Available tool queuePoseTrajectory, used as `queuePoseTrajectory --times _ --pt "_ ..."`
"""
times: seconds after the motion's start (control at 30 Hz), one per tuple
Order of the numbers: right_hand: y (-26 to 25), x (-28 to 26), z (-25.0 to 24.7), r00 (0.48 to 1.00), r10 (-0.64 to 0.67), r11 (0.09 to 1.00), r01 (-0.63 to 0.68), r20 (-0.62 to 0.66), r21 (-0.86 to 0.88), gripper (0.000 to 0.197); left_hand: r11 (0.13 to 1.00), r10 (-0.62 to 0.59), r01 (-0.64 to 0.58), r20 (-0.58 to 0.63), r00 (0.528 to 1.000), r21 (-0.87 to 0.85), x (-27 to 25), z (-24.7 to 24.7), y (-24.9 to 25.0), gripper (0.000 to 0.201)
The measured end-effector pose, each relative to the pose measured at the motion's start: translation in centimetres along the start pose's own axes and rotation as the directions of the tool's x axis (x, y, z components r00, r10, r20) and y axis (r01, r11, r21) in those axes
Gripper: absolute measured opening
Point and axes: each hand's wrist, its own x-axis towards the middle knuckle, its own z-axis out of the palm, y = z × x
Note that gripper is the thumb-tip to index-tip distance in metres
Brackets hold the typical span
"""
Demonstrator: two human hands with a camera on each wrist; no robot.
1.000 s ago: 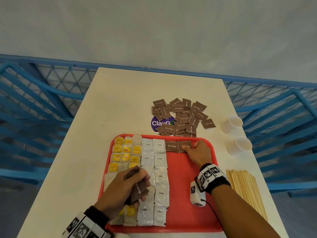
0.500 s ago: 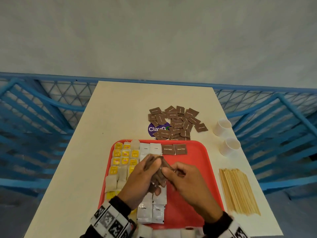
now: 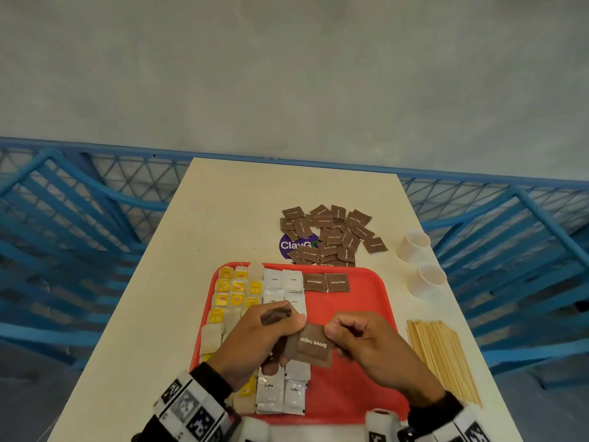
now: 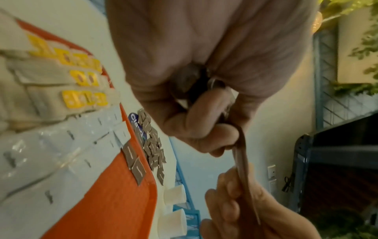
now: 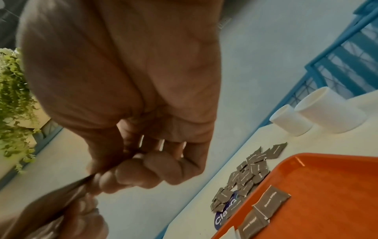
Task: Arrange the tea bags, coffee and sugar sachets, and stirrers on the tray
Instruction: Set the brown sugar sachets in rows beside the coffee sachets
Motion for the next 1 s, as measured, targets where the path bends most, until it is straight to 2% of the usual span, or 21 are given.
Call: queuePoseTrajectory --times 0.07,0.17,0.23,0.3,0.37,0.4,0.5,0.53,0.57,0.63,0.7,0.73,0.8,0.87,1.0 --pt "0.0 0.0 0.7 0.993 0.047 0.991 -0.033 -0.108 0.126 0.029 0.991 -0.031 0.018 -0.094 0.995 -0.134 0.2 0.5 -0.5 0.025" --pt "-0.2 0.2 2.8 0.973 0.153 0.948 -0.095 -0.173 0.302 0.021 0.952 -0.103 0.030 -0.226 0.969 -0.306 0.4 1.8 -1.4 0.023" --pt "0.2 0.4 3.9 0.932 0.195 0.929 -0.076 -0.305 0.362 0.012 0.948 -0.143 0.070 -0.220 0.965 -0.309 0.2 2.6 -2.3 0.027" --pt "0.7 0.7 4.1 0.890 0.246 0.901 -0.063 -0.385 0.430 0.008 0.971 -0.153 0.118 -0.164 0.974 -0.209 -0.3 2.9 -3.3 0.034" --pt "1.5 0.8 3.9 0.895 0.282 0.884 -0.103 -0.345 0.455 0.010 0.984 -0.160 0.151 -0.098 0.982 -0.095 -0.7 2.6 -3.9 0.039" --pt "2.0 0.7 3.6 0.909 0.286 0.896 -0.140 -0.305 0.422 0.011 0.985 -0.165 0.159 -0.103 0.981 -0.060 -0.7 2.1 -4.0 0.040" --pt "3.2 0.6 2.5 0.958 0.279 0.932 -0.254 -0.066 0.258 0.009 0.987 -0.158 0.156 -0.185 0.970 -0.024 0.0 0.7 -4.3 0.034" --pt "3.4 0.7 2.3 0.958 0.287 0.932 -0.278 -0.003 0.233 0.011 0.987 -0.160 0.162 -0.171 0.972 -0.001 0.3 0.4 -4.3 0.031" --pt "3.5 0.9 2.1 0.954 0.299 0.930 -0.293 0.006 0.221 0.015 0.985 -0.164 0.169 -0.143 0.976 0.022 0.5 0.4 -4.4 0.028" --pt "4.0 1.5 1.9 0.941 0.314 0.934 -0.282 -0.127 0.221 0.022 0.983 -0.180 0.182 -0.116 0.977 0.004 1.0 0.6 -4.7 0.024" --pt "4.5 2.1 2.2 0.906 0.334 0.922 -0.257 -0.259 0.290 0.023 0.978 -0.204 0.191 -0.165 0.965 -0.089 1.7 0.9 -5.1 0.024" --pt "4.8 2.4 2.4 0.895 0.353 0.908 -0.259 -0.271 0.328 0.021 0.971 -0.218 0.192 -0.201 0.955 -0.143 2.1 1.2 -5.4 0.026" --pt "5.2 2.6 2.8 0.899 0.380 0.885 -0.287 -0.216 0.366 0.015 0.955 -0.247 0.190 -0.252 0.936 -0.229 2.9 1.6 -5.8 0.034" --pt "6.2 3.4 2.4 0.892 0.397 0.885 -0.309 -0.217 0.348 0.009 0.952 -0.263 0.201 -0.278 0.924 -0.233 3.4 1.7 -6.1 0.033" --pt "11.2 7.4 0.1 0.764 0.535 0.843 -0.459 -0.361 0.279 0.013 0.950 -0.290 0.235 -0.298 0.909 -0.207 2.7 0.2 -6.6 0.027"
